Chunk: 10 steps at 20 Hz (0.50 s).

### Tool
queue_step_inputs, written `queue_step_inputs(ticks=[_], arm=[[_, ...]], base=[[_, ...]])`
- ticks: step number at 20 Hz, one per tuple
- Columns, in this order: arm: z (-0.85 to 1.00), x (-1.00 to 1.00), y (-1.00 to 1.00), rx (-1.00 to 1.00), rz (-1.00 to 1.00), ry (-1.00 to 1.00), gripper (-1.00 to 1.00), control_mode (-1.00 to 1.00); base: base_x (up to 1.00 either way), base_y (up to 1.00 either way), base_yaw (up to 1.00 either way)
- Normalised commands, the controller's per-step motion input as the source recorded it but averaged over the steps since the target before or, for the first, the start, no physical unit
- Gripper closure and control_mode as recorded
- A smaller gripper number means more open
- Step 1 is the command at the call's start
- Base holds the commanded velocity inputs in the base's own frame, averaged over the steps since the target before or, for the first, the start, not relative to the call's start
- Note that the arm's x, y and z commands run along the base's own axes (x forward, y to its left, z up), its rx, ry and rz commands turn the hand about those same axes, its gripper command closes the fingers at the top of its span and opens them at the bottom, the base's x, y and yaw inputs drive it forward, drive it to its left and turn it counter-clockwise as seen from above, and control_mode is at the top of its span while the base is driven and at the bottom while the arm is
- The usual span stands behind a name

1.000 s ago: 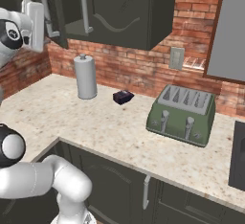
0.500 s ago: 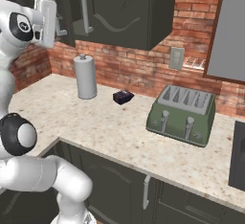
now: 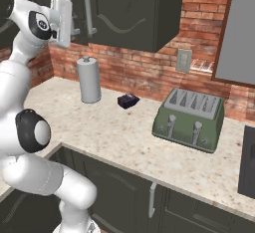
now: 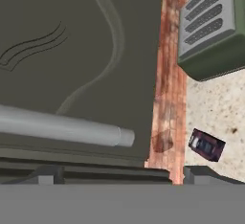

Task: Close all open cabinet doors.

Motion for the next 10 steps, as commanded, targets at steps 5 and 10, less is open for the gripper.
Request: queue_step_inputs(ticks=[5, 10], arm=[[-0.12, 0.47, -0.26, 0.0, -0.01, 0.0, -1.0, -1.0], [-0.03, 0.34, -0.19, 0.0, 0.0, 0.0, -1.0, -1.0]], base=[[0.0, 0.0, 0.0], [0.0, 0.0, 0.0]])
